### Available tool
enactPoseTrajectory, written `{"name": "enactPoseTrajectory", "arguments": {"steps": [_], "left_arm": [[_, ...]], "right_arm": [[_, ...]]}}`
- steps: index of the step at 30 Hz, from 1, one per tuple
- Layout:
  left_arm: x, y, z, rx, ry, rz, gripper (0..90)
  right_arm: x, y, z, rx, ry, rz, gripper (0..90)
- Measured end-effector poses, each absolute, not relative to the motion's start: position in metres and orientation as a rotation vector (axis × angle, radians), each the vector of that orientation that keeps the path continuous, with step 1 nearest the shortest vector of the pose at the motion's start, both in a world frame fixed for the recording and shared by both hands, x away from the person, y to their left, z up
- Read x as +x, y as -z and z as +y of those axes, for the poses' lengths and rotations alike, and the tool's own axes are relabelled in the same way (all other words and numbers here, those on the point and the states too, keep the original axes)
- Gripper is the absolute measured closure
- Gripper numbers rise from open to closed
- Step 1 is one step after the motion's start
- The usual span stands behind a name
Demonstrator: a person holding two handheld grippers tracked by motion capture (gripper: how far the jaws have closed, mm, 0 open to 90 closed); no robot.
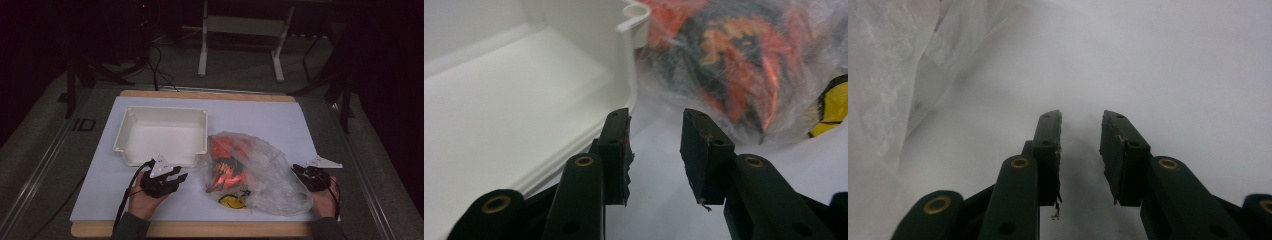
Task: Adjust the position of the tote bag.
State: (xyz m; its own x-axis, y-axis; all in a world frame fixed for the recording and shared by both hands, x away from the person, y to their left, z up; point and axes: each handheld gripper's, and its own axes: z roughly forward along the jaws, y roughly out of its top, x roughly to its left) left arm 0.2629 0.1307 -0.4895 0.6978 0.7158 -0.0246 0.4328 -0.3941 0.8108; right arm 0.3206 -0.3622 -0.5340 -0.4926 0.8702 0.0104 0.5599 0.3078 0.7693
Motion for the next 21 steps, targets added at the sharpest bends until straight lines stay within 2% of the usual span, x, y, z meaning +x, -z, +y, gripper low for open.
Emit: {"name": "enactPoseTrajectory", "arguments": {"steps": [21], "left_arm": [[0.265, 0.465, 0.089, 2.088, -0.4, 0.703, 61.8]], "right_arm": [[0.319, 0.534, -0.362, 1.263, -1.042, 2.17, 69.7]]}}
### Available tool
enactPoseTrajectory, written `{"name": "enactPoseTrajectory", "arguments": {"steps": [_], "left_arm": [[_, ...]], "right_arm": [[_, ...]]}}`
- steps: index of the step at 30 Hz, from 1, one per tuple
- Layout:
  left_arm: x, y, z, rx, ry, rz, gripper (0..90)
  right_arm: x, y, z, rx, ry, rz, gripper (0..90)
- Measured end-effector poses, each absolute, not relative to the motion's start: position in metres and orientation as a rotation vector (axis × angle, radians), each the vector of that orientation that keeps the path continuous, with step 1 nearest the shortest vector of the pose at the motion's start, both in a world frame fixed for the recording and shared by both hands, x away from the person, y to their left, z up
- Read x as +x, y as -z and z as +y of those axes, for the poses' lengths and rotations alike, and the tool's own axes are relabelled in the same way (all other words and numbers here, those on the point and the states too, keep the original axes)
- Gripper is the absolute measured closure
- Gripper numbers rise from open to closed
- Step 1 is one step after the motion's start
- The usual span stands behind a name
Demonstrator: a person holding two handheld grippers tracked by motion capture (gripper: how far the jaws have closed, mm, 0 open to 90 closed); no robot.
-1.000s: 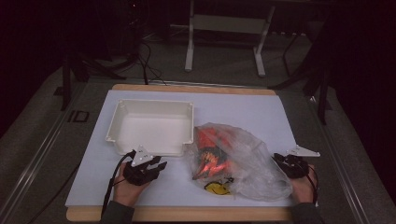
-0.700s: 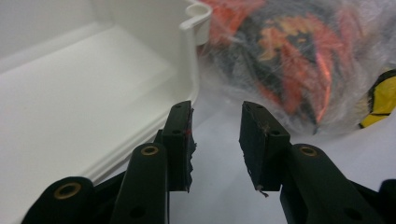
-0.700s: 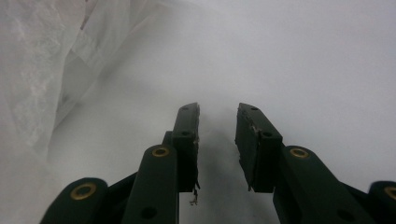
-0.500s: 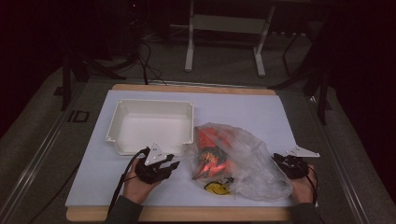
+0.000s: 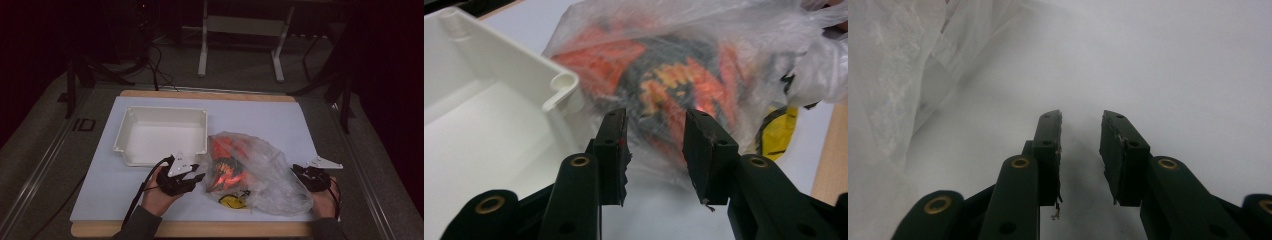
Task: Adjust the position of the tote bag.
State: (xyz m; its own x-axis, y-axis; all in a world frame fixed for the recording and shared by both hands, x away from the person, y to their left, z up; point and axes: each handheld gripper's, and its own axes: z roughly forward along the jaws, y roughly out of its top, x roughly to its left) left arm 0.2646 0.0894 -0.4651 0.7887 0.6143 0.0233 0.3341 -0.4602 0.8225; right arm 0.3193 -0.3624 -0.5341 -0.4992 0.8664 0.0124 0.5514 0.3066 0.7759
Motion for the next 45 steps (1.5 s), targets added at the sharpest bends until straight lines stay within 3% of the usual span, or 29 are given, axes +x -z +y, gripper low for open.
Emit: {"name": "enactPoseTrajectory", "arguments": {"steps": [45], "left_arm": [[0.259, 0.458, 0.003, 2.179, -0.312, 0.448, 56.2]], "right_arm": [[0.318, 0.534, -0.363, 1.249, -1.054, 2.157, 69.4]]}}
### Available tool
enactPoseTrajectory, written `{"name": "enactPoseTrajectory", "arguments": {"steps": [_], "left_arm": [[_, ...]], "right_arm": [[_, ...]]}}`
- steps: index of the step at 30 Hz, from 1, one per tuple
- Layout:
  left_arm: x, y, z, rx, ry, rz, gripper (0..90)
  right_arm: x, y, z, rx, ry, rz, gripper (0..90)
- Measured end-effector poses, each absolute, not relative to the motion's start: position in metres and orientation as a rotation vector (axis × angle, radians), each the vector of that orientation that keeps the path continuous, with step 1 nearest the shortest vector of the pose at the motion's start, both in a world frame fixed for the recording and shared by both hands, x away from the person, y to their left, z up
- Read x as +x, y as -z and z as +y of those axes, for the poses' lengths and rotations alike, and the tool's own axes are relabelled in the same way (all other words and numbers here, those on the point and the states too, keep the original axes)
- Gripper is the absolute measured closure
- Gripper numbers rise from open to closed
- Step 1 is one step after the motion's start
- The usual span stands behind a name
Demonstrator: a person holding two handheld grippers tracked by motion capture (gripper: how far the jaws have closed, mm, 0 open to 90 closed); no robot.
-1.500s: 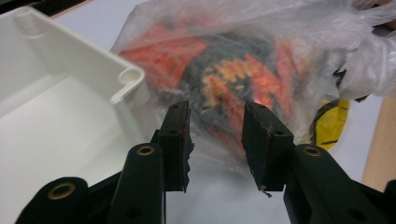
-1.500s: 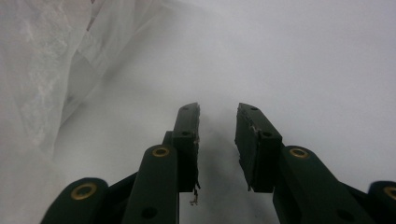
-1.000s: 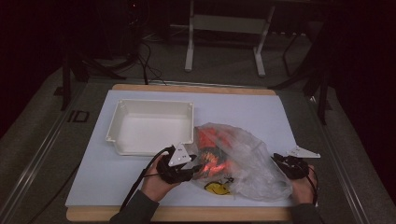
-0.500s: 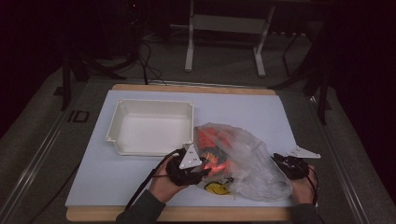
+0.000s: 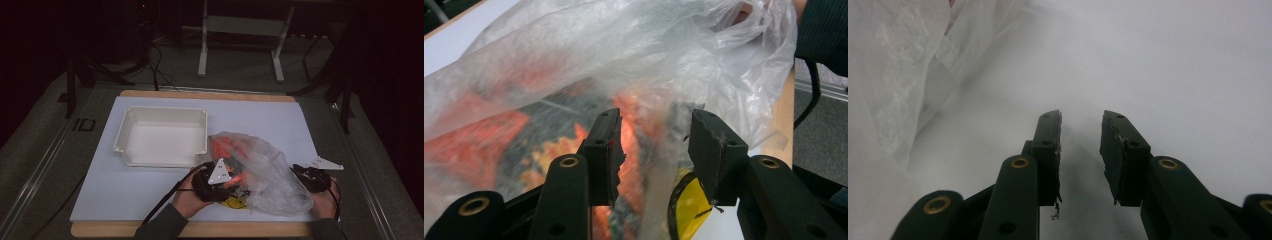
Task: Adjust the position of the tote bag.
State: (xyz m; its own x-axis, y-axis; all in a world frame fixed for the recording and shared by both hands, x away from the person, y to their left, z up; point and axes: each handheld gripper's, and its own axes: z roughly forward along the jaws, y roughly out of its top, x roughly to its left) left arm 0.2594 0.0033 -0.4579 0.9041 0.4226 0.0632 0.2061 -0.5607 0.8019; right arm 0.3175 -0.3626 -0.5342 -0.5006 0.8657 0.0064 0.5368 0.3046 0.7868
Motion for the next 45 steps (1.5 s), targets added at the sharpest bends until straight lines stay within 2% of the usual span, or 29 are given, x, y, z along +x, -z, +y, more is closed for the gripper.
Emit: {"name": "enactPoseTrajectory", "arguments": {"steps": [8, 13, 17, 20, 25, 29, 45], "left_arm": [[0.259, 0.46, -0.015, 2.188, -0.299, 0.411, 50.9], [0.257, 0.463, -0.026, 2.196, -0.312, 0.383, 43.7], [0.258, 0.469, -0.035, 2.234, -0.318, 0.381, 43.4], [0.262, 0.474, -0.04, 2.277, -0.33, 0.401, 46.3], [0.265, 0.476, -0.039, 2.28, -0.333, 0.423, 75.1], [0.265, 0.475, -0.034, 2.262, -0.333, 0.436, 86.3], [0.267, 0.477, -0.006, 2.194, -0.317, 0.527, 88.2]], "right_arm": [[0.317, 0.534, -0.363, 1.248, -1.056, 2.157, 68.9], [0.317, 0.534, -0.363, 1.247, -1.058, 2.156, 68.5], [0.317, 0.533, -0.363, 1.237, -1.066, 2.154, 68.7], [0.317, 0.533, -0.364, 1.239, -1.081, 2.149, 68.6], [0.314, 0.53, -0.366, 1.236, -1.095, 2.152, 67.9], [0.312, 0.523, -0.37, 1.219, -1.102, 2.145, 67.2], [0.302, 0.486, -0.367, 1.121, -1.183, 2.155, 62.9]]}}
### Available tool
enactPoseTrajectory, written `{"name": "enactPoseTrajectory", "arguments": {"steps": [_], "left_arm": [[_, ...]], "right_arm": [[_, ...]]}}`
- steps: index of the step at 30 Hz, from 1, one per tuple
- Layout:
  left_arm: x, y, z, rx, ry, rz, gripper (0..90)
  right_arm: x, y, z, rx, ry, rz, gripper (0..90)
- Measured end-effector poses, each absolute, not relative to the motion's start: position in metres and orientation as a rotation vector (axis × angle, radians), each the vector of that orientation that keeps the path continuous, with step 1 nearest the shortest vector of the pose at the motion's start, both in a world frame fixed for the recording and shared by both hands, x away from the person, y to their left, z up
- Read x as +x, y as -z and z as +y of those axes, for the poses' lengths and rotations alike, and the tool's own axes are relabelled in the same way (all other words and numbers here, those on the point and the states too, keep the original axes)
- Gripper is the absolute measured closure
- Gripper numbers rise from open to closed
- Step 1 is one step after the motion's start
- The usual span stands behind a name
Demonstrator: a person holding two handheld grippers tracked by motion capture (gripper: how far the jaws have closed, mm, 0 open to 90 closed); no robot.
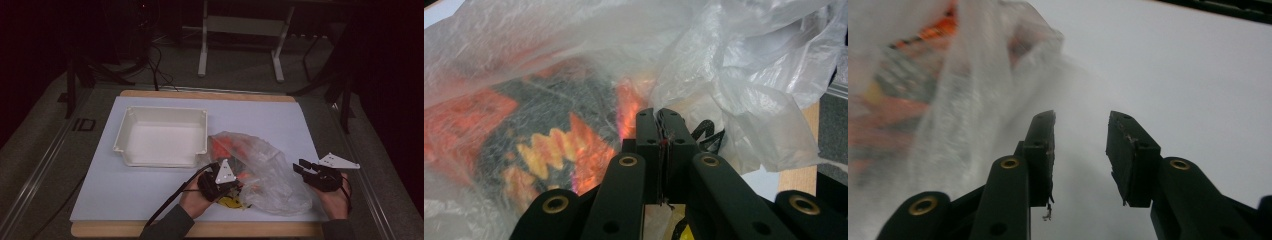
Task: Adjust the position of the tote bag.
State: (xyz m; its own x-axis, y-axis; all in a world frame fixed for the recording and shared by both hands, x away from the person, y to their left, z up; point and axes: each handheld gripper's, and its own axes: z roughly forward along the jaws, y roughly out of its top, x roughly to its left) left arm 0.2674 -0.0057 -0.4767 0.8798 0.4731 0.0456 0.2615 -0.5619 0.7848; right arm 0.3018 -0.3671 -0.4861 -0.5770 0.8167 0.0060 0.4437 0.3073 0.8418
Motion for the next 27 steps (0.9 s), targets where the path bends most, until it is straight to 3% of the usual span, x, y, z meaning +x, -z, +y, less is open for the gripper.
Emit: {"name": "enactPoseTrajectory", "arguments": {"steps": [13, 19, 23, 27], "left_arm": [[0.268, 0.48, -0.003, 2.202, -0.32, 0.542, 88.4], [0.267, 0.48, 0.002, 2.192, -0.324, 0.548, 88.4], [0.264, 0.48, 0.009, 2.174, -0.323, 0.566, 88.4], [0.26, 0.482, 0.02, 2.161, -0.326, 0.59, 88.5]], "right_arm": [[0.294, 0.453, -0.348, 0.994, -1.307, 2.176, 52.7], [0.302, 0.464, -0.335, 0.987, -1.274, 2.284, 49.2], [0.309, 0.478, -0.332, 1.016, -1.241, 2.334, 53.9], [0.312, 0.488, -0.331, 1.043, -1.188, 2.359, 69.2]]}}
